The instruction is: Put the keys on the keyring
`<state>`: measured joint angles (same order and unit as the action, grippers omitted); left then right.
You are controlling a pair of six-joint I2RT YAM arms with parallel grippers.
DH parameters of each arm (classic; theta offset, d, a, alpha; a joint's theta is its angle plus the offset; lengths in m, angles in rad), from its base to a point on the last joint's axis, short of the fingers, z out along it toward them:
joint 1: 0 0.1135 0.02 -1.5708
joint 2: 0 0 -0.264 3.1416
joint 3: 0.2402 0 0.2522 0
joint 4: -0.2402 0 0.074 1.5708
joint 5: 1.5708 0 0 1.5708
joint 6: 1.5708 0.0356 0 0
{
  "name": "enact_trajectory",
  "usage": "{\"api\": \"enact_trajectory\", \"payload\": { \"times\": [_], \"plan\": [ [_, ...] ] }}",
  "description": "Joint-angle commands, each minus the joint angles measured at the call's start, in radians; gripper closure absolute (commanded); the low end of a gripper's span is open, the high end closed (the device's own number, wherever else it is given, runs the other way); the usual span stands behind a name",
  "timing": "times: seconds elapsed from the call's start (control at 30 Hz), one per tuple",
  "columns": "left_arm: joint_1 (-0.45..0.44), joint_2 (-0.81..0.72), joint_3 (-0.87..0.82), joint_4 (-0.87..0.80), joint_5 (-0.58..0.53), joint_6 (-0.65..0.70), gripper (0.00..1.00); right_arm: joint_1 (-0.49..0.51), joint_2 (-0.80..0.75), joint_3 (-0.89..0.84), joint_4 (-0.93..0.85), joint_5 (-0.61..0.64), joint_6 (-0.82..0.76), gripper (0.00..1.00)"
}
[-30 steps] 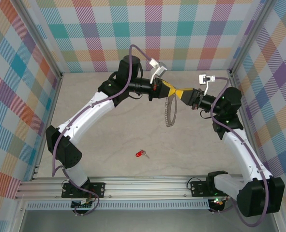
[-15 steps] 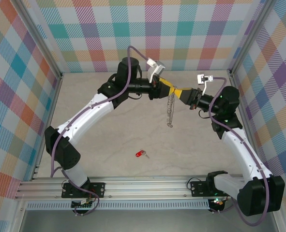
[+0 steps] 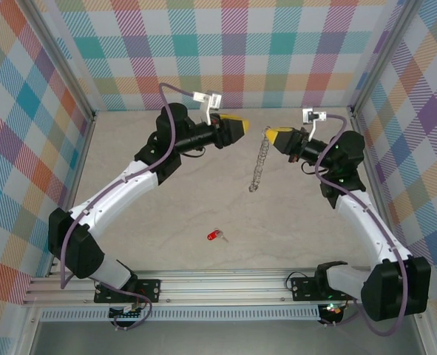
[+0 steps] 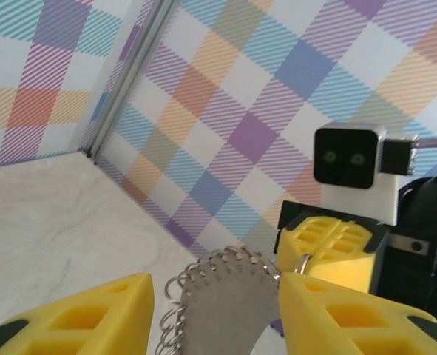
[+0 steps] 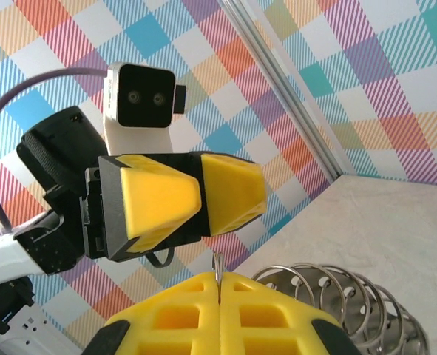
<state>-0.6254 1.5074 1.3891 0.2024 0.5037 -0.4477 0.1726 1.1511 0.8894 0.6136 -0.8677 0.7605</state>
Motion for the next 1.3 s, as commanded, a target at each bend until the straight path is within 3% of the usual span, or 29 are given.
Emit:
{"api": "enact_trajectory", "payload": {
  "times": [0.0, 0.17, 0.37, 0.63, 1.27],
  "plan": [
    [0.001, -0.022, -0.028, 0.185, 0.017, -0.115, 0.56, 0.002, 0.004, 0.033, 0.196, 0.041, 0.041, 1.00],
    [0.001, 0.006, -0.012, 0.253, 0.055, -0.166, 0.63, 0.008, 0.030, 0.033, 0.330, 0.098, 0.116, 1.00],
    [-0.003, 0.033, 0.004, 0.311, 0.100, -0.191, 0.68, 0.025, 0.053, 0.048, 0.358, 0.133, 0.130, 1.00],
    [-0.026, 0.086, 0.044, 0.353, 0.145, -0.219, 0.69, 0.042, 0.083, 0.060, 0.383, 0.156, 0.151, 1.00],
    [-0.059, 0.133, 0.107, 0.360, 0.139, -0.215, 0.70, 0.051, 0.087, 0.060, 0.386, 0.154, 0.158, 1.00]
  ]
}}
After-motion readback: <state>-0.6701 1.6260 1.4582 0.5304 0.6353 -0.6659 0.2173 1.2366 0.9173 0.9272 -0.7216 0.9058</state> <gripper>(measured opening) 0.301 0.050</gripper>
